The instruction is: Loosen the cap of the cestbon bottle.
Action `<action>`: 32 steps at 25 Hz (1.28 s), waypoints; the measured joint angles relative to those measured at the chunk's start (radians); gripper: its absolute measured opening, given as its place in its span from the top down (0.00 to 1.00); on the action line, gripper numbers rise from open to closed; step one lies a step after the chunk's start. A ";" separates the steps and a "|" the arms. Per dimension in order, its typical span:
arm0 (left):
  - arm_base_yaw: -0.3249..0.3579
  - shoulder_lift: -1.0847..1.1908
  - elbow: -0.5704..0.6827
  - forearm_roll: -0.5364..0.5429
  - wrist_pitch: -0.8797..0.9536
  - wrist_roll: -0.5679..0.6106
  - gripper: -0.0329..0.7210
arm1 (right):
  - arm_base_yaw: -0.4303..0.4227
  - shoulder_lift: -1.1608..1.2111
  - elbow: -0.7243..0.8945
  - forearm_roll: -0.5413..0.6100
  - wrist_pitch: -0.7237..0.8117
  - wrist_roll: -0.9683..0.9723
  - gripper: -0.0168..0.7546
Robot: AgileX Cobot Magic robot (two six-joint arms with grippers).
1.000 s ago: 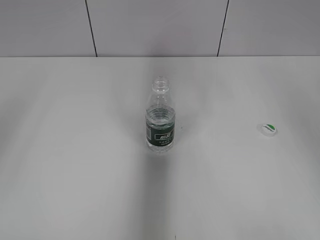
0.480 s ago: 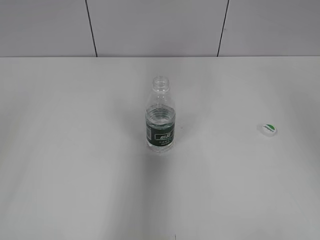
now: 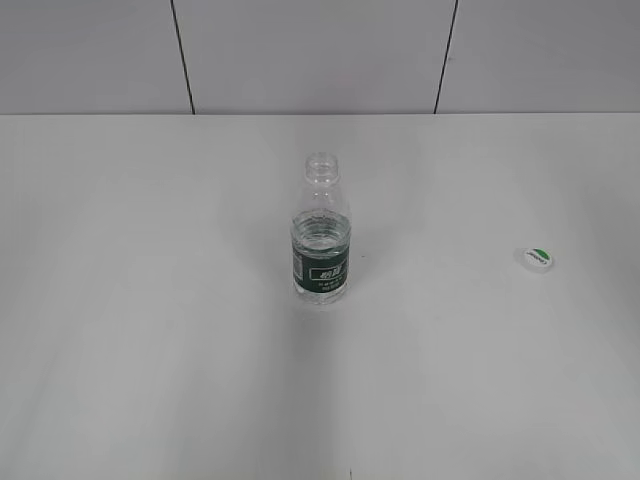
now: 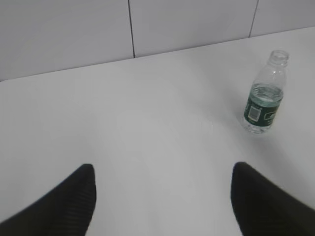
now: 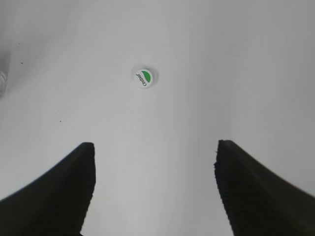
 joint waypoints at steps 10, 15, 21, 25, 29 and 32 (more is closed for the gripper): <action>0.000 -0.054 0.066 -0.023 0.047 0.003 0.27 | 0.000 -0.017 0.001 0.001 0.005 0.000 0.23; 0.000 -0.054 0.070 -0.015 0.049 0.004 0.27 | 0.000 -0.019 0.001 0.001 0.028 0.000 0.23; 0.000 -0.054 0.070 -0.011 0.049 0.004 0.27 | 0.000 -0.048 0.001 0.001 0.071 -0.001 0.23; 0.000 -0.054 0.070 -0.011 0.049 0.005 0.27 | 0.000 -0.115 0.001 0.001 0.076 -0.001 0.23; 0.000 -0.054 0.070 -0.015 0.049 0.005 0.27 | 0.000 -0.210 0.001 0.001 0.079 -0.001 0.23; 0.000 -0.054 0.070 -0.044 0.049 0.005 0.27 | 0.000 -0.294 0.001 0.001 0.080 -0.001 0.23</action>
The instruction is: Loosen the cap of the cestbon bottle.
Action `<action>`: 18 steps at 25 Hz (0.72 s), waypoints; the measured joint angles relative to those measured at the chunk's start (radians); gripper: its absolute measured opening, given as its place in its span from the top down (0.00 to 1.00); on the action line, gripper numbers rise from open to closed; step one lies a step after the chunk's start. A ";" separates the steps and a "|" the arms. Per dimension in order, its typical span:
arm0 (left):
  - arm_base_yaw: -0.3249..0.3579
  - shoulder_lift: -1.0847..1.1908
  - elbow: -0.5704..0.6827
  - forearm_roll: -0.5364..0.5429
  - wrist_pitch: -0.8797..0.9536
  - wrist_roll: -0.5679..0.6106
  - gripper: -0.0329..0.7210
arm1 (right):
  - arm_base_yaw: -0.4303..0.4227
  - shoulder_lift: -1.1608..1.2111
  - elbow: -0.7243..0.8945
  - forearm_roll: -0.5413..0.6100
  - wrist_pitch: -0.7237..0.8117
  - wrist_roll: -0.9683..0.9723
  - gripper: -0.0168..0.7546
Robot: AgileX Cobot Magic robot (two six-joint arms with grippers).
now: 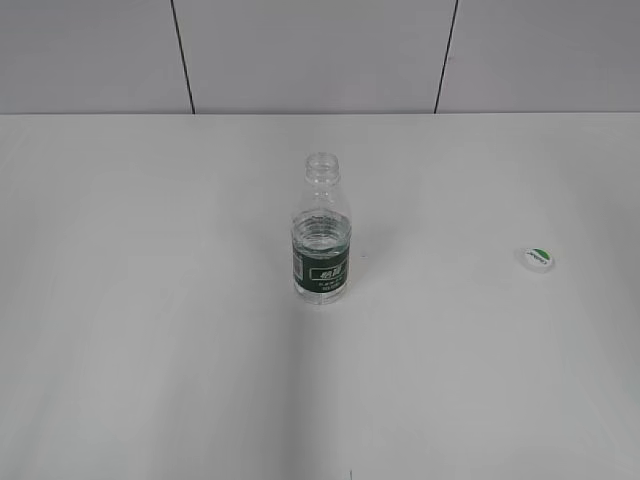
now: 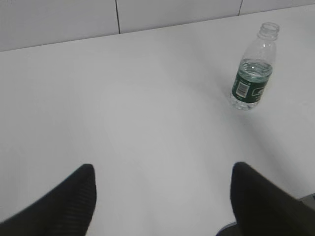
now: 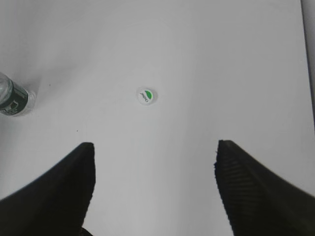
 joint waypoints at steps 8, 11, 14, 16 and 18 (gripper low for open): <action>0.000 0.000 0.001 -0.034 0.000 0.000 0.27 | 0.000 -0.300 0.096 -0.040 0.004 0.000 0.23; 0.000 0.000 0.001 -0.034 0.000 0.000 0.27 | 0.000 -0.411 0.169 -0.044 0.004 0.000 0.23; 0.000 0.000 0.001 -0.034 0.000 0.000 0.27 | 0.000 -0.537 0.257 -0.045 0.004 0.000 0.23; 0.000 0.000 0.001 -0.034 0.000 0.000 0.27 | 0.000 -0.628 0.321 -0.045 0.003 0.006 0.23; 0.000 0.000 0.001 -0.034 0.000 0.000 0.27 | 0.000 -0.710 0.379 -0.045 -0.007 0.018 0.23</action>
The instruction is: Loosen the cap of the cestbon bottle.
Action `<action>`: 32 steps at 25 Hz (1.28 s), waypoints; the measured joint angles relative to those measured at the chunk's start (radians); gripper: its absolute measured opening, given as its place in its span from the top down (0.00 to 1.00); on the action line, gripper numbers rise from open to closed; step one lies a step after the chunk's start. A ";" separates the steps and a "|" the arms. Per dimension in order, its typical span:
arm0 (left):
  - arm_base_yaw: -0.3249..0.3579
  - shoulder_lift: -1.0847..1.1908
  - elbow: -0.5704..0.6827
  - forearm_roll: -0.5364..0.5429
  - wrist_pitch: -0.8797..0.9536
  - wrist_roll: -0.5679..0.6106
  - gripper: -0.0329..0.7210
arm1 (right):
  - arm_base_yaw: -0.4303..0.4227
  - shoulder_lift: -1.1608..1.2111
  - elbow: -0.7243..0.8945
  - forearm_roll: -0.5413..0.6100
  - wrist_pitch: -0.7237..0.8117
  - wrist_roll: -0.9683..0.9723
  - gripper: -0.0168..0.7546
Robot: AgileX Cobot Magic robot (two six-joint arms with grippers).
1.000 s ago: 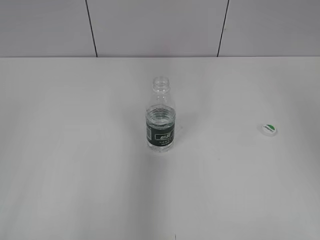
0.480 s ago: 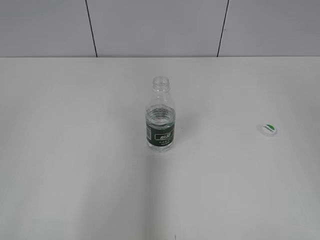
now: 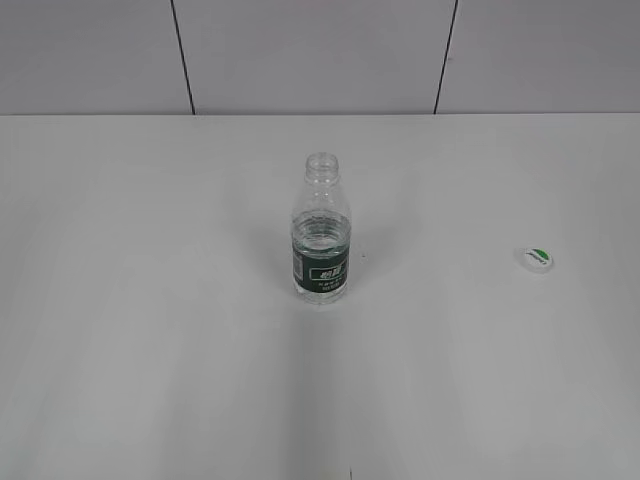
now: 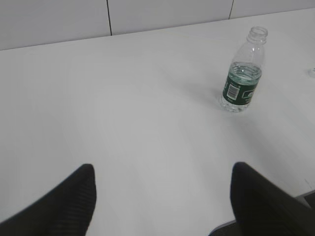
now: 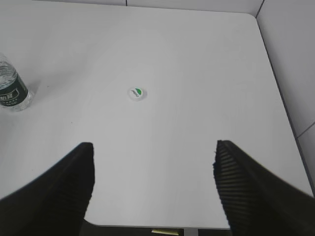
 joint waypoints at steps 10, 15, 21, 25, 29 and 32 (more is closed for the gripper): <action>0.000 0.000 0.000 0.000 0.000 0.001 0.27 | 0.000 -0.335 0.193 -0.015 -0.011 0.020 0.23; 0.000 0.000 0.001 0.000 0.000 0.001 0.27 | 0.000 -0.343 0.212 -0.029 -0.022 0.024 0.23; 0.000 0.000 0.001 0.000 0.000 0.001 0.27 | 0.000 -0.343 0.306 -0.058 -0.044 0.024 0.23; 0.000 0.000 0.001 0.000 0.000 0.001 0.27 | 0.000 -0.343 0.390 -0.076 -0.072 0.027 0.23; 0.000 0.000 0.001 0.000 0.000 0.001 0.27 | 0.000 -0.343 0.408 -0.080 -0.103 0.028 0.23; 0.000 0.000 0.001 0.000 0.000 0.001 0.27 | 0.000 -0.343 0.408 -0.081 -0.110 0.028 0.23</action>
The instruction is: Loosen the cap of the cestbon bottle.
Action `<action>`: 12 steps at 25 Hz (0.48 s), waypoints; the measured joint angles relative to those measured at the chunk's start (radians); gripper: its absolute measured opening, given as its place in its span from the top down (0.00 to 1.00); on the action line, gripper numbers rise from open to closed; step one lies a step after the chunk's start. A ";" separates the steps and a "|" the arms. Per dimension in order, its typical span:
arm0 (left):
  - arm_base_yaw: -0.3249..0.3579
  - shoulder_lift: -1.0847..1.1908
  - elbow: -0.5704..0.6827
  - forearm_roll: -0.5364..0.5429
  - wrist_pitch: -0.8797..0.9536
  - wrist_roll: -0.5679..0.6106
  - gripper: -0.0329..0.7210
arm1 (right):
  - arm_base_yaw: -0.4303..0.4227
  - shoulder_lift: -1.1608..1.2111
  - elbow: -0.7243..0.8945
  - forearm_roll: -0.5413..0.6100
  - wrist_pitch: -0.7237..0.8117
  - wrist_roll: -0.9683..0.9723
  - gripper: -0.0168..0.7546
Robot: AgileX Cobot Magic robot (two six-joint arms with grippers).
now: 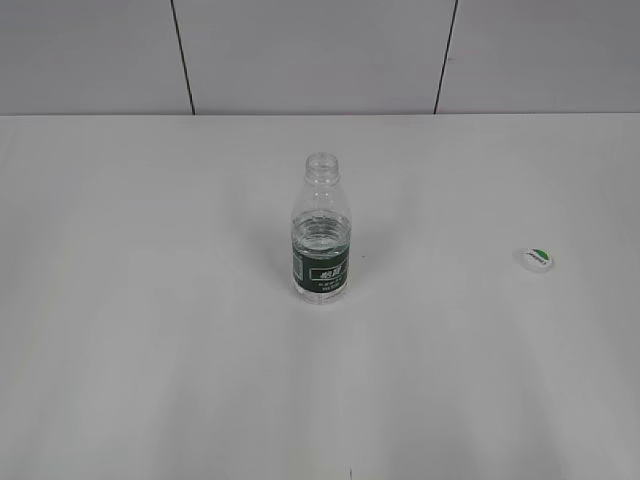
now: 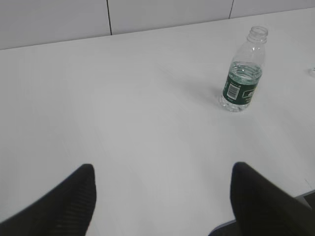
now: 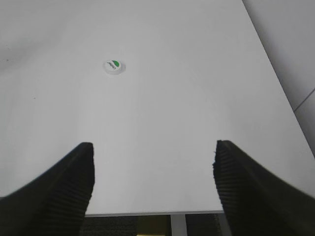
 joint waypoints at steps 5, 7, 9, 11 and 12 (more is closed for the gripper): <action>0.000 0.000 0.000 0.000 0.000 0.000 0.27 | 0.000 0.000 0.000 0.000 -0.001 0.002 0.23; 0.000 0.000 0.000 0.000 0.000 0.000 0.27 | 0.000 0.000 0.000 0.000 -0.001 0.003 0.23; 0.000 0.000 0.000 0.000 0.000 0.000 0.27 | 0.000 0.000 0.000 -0.001 -0.001 0.003 0.23; 0.000 0.000 0.000 0.000 0.000 0.000 0.27 | 0.000 0.000 0.000 -0.001 -0.001 0.003 0.23; 0.000 0.000 0.000 0.000 0.000 0.000 0.27 | 0.000 0.000 0.000 -0.001 -0.001 0.003 0.23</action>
